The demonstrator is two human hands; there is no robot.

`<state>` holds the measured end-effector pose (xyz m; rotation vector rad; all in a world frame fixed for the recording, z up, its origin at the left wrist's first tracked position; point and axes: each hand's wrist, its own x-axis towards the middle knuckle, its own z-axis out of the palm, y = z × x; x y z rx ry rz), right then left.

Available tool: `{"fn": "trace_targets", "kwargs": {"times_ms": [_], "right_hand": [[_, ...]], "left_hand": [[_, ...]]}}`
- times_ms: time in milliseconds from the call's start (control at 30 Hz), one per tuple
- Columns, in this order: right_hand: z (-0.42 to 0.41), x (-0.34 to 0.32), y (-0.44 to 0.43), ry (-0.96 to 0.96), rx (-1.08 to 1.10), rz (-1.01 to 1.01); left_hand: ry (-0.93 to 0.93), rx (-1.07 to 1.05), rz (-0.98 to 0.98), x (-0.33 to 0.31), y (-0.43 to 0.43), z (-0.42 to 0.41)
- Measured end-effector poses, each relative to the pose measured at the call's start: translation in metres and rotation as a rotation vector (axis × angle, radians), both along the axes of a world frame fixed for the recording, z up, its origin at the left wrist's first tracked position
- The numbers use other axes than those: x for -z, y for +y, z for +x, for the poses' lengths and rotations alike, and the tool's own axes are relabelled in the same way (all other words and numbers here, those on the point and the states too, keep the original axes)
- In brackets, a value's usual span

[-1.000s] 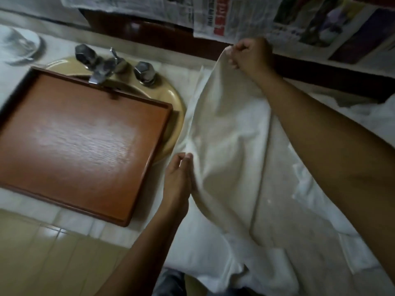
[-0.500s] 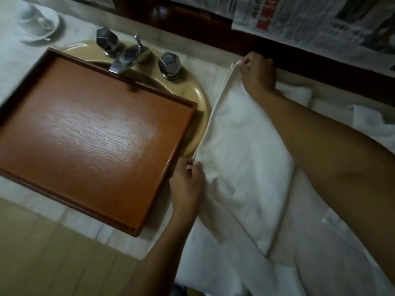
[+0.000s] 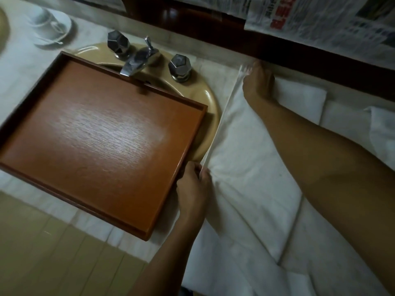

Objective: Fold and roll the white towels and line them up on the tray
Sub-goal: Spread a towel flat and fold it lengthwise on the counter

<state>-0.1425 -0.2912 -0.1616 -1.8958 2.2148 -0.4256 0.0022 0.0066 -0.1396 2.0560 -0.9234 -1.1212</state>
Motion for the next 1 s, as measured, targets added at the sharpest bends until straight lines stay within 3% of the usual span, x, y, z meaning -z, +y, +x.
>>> {"fn": "trace_targets", "kwargs": {"times_ms": [133, 267, 400, 533, 667, 800, 900, 1000], "right_hand": [[0.003, -0.03, 0.03, -0.181, 0.018, 0.082], [-0.032, -0.057, 0.133, -0.385, 0.056, 0.09], [-0.067, -0.062, 0.283, -0.384, 0.092, 0.183], [-0.088, -0.059, 0.415, -0.334, 0.062, 0.372], [-0.097, -0.048, 0.492, -0.147, -0.055, 0.573], [-0.088, -0.029, 0.512, -0.034, 0.019, 0.485], [-0.087, -0.04, 0.512, 0.116, 0.012, 0.275], [-0.078, -0.078, 0.515, 0.023, -0.098, 0.126]], "left_hand": [[0.114, 0.058, 0.034, -0.006, 0.007, 0.008], [0.266, 0.109, 0.174, -0.013, 0.025, 0.024], [0.502, 0.167, 0.372, -0.021, 0.045, 0.032], [0.579, 0.265, 0.453, -0.018, 0.059, 0.042], [0.597, 0.3, 0.483, -0.019, 0.07, 0.037], [0.557, 0.442, 0.535, -0.023, 0.08, 0.024], [0.522, 0.569, 0.554, -0.026, 0.091, 0.014], [0.528, 0.606, 0.569, -0.03, 0.109, 0.001]]}}
